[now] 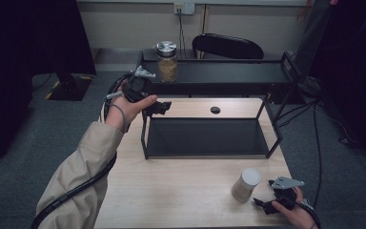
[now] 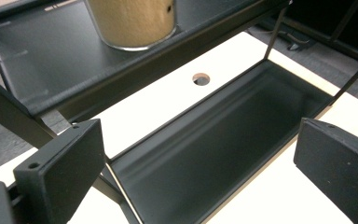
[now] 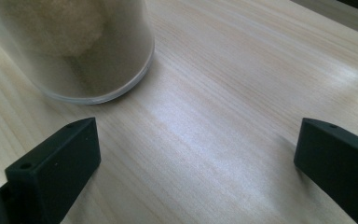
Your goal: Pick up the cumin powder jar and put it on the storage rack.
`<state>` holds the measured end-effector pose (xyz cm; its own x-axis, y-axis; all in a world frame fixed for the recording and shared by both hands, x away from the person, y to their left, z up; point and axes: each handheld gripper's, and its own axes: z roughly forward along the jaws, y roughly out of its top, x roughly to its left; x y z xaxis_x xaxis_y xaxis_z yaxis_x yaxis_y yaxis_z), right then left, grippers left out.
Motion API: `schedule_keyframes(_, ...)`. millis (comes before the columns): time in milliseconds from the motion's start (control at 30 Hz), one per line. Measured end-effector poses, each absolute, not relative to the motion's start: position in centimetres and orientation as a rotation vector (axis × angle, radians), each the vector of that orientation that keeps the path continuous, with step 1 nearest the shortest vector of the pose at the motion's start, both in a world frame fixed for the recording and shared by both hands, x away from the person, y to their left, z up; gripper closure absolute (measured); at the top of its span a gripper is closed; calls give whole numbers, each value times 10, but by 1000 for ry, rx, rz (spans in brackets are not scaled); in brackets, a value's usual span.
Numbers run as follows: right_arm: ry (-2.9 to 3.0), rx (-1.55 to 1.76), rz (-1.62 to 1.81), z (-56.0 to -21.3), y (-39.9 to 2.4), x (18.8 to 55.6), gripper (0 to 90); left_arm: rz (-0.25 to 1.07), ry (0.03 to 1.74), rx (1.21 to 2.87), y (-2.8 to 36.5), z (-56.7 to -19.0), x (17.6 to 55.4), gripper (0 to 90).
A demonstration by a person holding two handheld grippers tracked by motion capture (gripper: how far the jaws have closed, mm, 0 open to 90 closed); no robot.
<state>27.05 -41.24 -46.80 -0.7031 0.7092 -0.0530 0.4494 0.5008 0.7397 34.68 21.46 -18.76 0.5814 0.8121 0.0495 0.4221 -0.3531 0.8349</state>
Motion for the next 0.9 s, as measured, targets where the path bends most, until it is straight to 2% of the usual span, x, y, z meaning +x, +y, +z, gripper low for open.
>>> schedule_keyframes(900, 2396, 969, 1030, -468, -412, 270, 0, 543, 979, 2013, 238, -241, 314, 11)
